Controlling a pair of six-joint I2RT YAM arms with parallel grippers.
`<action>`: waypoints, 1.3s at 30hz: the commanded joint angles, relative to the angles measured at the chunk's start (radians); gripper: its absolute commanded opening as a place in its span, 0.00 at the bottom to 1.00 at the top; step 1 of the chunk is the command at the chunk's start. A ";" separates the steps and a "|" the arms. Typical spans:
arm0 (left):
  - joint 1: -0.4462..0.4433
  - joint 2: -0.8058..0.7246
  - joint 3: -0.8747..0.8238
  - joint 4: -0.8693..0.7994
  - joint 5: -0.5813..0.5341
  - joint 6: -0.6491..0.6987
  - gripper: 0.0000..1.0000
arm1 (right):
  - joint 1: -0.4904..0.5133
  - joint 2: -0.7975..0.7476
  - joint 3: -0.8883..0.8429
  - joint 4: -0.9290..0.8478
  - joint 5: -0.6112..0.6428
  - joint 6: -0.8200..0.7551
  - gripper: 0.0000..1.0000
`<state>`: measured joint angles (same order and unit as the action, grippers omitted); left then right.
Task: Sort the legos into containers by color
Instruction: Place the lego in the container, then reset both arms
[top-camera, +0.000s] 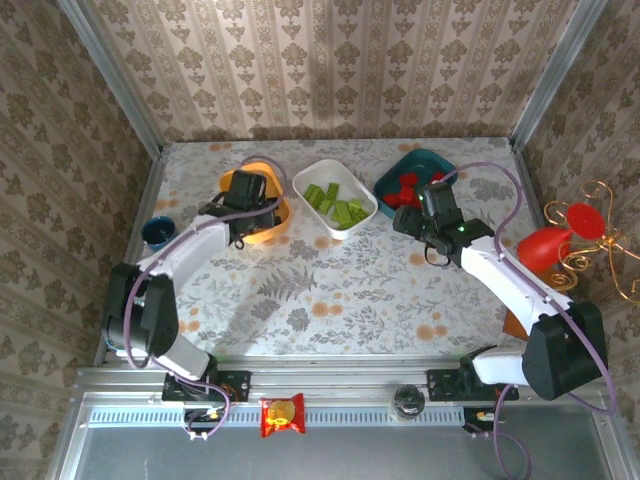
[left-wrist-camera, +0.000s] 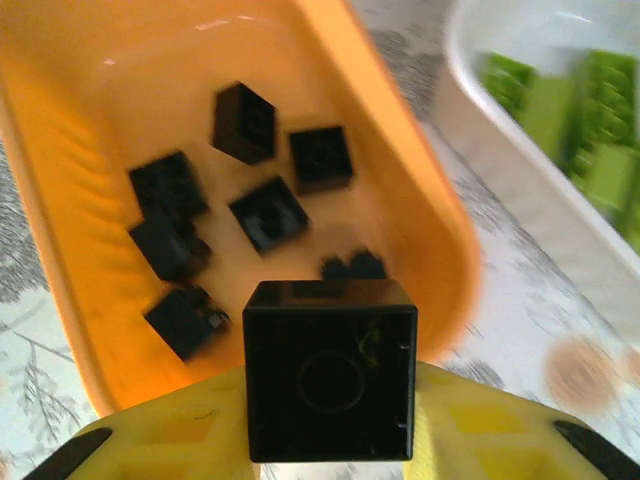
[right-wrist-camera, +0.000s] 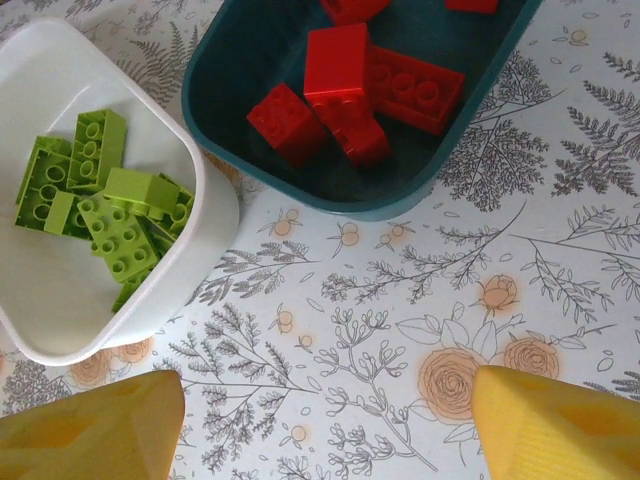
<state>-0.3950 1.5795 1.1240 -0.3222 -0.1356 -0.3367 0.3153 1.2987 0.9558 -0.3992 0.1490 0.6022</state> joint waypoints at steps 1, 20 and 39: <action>0.039 0.064 0.057 0.053 0.005 -0.025 0.41 | 0.010 -0.058 -0.021 -0.011 -0.008 0.019 0.77; 0.046 -0.329 -0.244 0.300 -0.002 -0.077 1.00 | 0.028 -0.296 -0.187 0.042 0.013 0.001 0.88; 0.061 -0.524 -0.640 0.572 -0.258 0.145 1.00 | 0.032 -0.478 -0.477 0.292 0.247 0.208 1.00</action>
<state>-0.3496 1.0603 0.5114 0.1688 -0.2722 -0.2642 0.3412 0.8494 0.5213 -0.2050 0.3134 0.7506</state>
